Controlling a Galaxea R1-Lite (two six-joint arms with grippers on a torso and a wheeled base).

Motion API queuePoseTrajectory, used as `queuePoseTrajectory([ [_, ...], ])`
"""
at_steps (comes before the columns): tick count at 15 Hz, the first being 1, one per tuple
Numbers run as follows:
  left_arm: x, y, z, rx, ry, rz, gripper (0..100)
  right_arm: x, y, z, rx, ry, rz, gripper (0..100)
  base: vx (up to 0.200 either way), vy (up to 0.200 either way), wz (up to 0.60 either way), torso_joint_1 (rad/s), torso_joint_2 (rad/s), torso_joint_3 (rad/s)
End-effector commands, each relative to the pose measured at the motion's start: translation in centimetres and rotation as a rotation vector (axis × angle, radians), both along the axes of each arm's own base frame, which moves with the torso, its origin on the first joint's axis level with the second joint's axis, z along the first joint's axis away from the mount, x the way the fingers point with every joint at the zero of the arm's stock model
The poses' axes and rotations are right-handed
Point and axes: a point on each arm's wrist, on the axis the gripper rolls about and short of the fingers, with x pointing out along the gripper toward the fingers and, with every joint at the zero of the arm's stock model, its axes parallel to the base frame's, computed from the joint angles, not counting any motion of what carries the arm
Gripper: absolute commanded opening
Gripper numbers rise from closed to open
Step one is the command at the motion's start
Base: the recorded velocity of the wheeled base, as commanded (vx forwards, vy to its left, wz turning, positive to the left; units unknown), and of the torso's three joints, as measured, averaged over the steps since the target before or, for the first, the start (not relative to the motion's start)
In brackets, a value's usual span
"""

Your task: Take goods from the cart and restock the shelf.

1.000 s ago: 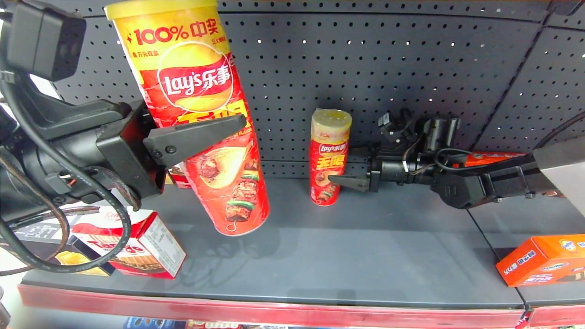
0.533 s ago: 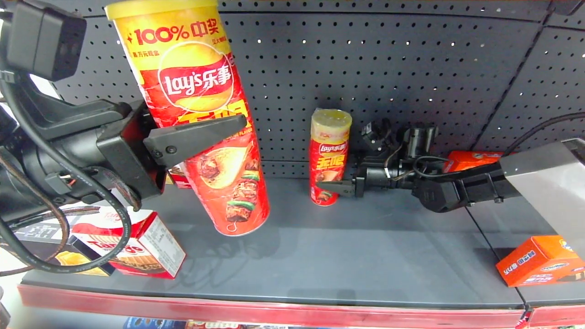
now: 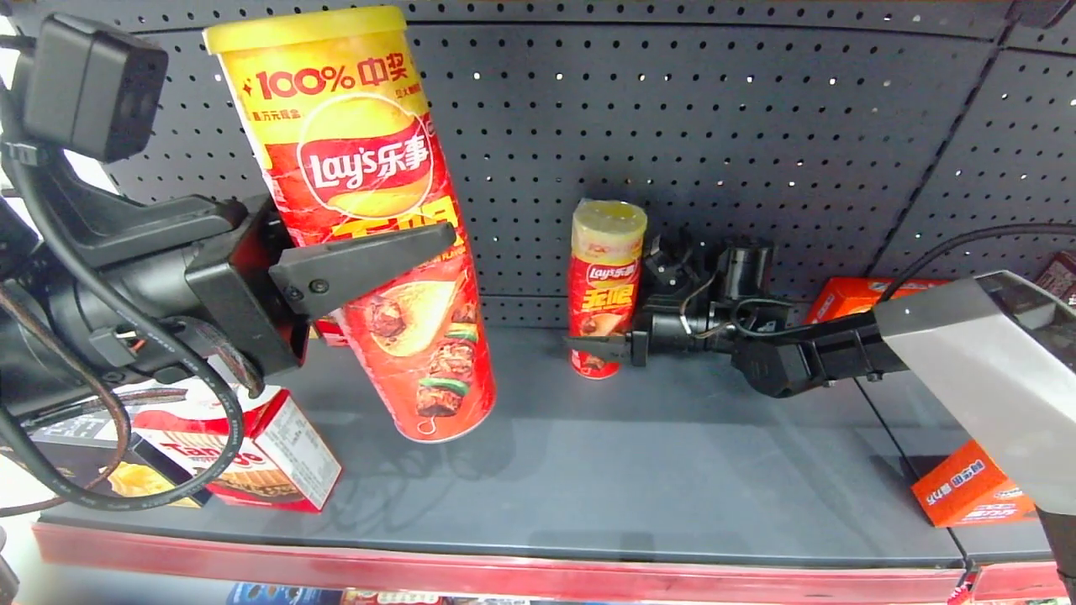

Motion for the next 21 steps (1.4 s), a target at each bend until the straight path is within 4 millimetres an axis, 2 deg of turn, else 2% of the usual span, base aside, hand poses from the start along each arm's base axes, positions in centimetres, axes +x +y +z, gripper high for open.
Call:
queuePoseTrajectory([
  [1,-0.2,0.1,0.0,0.0,0.0,0.002,0,0.0,0.9,-0.7,0.009,0.024,0.015,0,0.0,0.0,0.0,0.0,0.0,0.0],
  [5,-0.4,0.2,-0.2,0.001,0.005,0.004,0,-0.3,1.0,0.0,0.022,0.01,0.018,0,0.0,0.0,0.0,0.0,0.0,0.0],
  [8,-0.4,0.2,-0.1,0.0,0.002,0.002,0,-1.4,0.4,1.9,0.033,-0.015,0.017,0,0.0,0.0,0.0,0.0,0.0,0.0],
  [9,-0.4,0.2,-0.2,0.0,0.003,0.002,0,-2.4,0.0,3.0,0.038,-0.025,0.02,0,0.0,0.0,0.0,0.0,0.0,0.0],
  [12,-0.6,0.3,0.0,-0.002,-0.003,0.002,0,-5.3,-0.4,4.4,0.041,-0.03,0.039,0,0.0,0.0,0.0,0.0,0.0,0.0],
  [13,-0.7,0.3,0.1,-0.003,-0.005,0.002,0,-7.0,-0.4,4.6,0.044,-0.032,0.056,0,0.0,0.0,0.0,0.0,0.0,0.0],
  [16,-1.1,0.5,-0.1,-0.001,-0.001,0.004,0,-11.7,-0.2,4.0,0.048,-0.035,0.106,0,0.0,0.0,0.0,0.0,0.0,0.0],
  [18,-1.3,0.5,-0.3,0.0,0.002,0.002,0,-15.0,0.0,3.0,0.044,-0.025,0.114,0,0.0,0.0,0.0,0.0,0.0,0.0],
  [21,-1.2,0.5,-0.3,0.0,0.003,0.004,0,-17.4,0.0,0.1,0.036,-0.011,0.129,0,0.0,0.0,0.0,0.0,0.0,0.0],
])
